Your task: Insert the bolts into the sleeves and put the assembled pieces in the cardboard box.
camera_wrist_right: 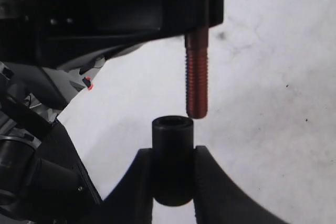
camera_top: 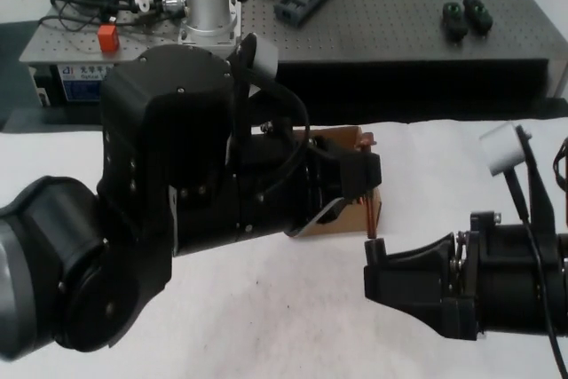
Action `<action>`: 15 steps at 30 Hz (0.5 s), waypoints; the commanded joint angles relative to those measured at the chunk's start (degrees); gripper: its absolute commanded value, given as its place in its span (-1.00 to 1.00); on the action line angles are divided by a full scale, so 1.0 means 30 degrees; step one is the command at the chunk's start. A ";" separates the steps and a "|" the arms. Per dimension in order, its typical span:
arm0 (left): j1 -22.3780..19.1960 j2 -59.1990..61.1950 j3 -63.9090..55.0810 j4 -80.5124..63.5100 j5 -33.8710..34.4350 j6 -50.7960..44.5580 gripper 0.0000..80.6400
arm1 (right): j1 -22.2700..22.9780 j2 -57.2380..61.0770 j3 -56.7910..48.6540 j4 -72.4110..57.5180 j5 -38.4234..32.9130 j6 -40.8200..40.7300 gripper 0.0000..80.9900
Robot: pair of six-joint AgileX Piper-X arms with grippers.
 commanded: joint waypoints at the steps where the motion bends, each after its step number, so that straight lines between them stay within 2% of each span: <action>1: 0.0049 -0.0180 -0.0087 -0.0603 0.0382 -0.0298 -0.98 | 0.0092 -0.0015 -0.0080 -0.0506 0.0024 0.0131 -0.96; 15: 0.0049 -0.0180 -0.0087 -0.0974 0.1421 -0.0298 -0.98 | 0.0092 -0.0015 -0.0080 -0.0374 0.0346 0.0487 -0.96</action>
